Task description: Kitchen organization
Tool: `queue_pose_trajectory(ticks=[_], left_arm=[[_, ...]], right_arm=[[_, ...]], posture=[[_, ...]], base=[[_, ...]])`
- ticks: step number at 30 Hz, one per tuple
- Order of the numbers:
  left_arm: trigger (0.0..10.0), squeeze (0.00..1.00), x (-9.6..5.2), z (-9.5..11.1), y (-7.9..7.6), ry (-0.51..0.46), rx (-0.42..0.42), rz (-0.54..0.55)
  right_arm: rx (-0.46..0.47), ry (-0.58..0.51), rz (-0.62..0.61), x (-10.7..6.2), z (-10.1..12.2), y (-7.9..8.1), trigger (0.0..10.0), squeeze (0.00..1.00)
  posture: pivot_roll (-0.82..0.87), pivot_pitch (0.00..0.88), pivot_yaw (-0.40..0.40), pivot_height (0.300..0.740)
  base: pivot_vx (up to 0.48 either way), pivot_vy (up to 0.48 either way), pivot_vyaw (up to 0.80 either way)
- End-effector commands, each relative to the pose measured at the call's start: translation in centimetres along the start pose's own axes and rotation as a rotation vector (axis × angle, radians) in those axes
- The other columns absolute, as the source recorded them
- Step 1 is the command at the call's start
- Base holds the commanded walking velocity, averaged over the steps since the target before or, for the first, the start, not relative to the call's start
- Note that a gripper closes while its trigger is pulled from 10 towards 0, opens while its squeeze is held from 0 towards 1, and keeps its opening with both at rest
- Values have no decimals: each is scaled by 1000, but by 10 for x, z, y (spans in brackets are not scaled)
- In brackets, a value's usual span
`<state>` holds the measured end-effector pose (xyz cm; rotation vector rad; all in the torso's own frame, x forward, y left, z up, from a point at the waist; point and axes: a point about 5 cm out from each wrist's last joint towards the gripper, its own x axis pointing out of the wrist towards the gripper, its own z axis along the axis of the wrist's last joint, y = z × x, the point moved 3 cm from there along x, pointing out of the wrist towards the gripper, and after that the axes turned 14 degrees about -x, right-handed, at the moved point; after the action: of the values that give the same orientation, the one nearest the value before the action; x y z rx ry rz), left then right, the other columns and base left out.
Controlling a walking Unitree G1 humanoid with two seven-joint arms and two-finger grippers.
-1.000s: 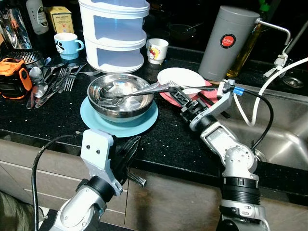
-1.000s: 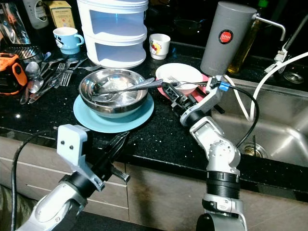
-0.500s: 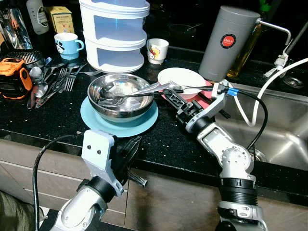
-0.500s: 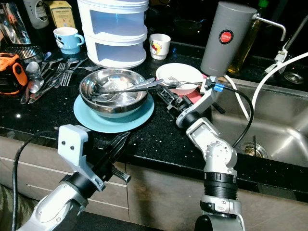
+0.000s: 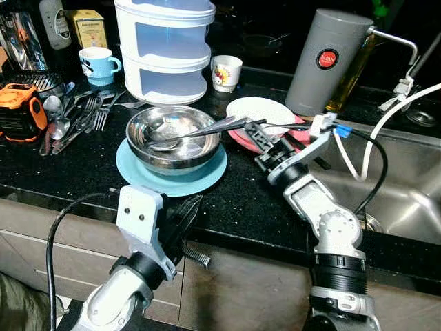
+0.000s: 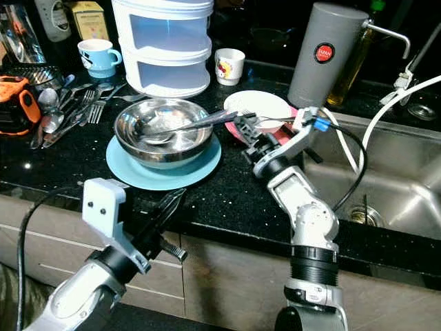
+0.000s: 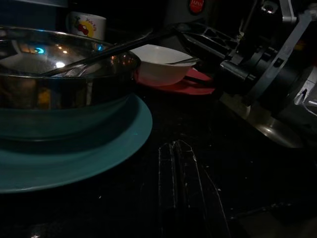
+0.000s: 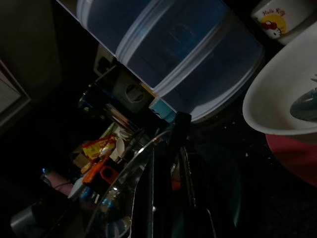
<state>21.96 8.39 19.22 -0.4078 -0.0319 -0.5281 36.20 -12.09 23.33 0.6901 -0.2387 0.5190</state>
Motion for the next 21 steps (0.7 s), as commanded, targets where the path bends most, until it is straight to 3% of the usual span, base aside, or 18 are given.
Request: queue_pose_trajectory(ticks=[1, 10, 17, 21], left_arm=[[10000, 0, 2, -2, 1, 4, -7, 3], [10000, 0, 3, -2, 1, -1, -6, -1], [10000, 0, 3, 1, 1, -8, -2, -3], [10000, 0, 5, 2, 1, -12, -2, -7]], right_arm=[[11, -20, -1, -1, 5, -1, 0, 0], [77, -127, 38, 2, 27, 5, 0, 0], [116, -282, 133, 8, 76, 20, 0, 0], [108, -316, 152, 8, 88, 22, 0, 0]], posture=[[170, 0, -80, 740], [171, 0, -80, 740], [170, 0, -76, 740], [168, 0, -75, 740]], base=[[0, 0, 0], [0, 0, 0], [0, 0, 0], [0, 0, 0]])
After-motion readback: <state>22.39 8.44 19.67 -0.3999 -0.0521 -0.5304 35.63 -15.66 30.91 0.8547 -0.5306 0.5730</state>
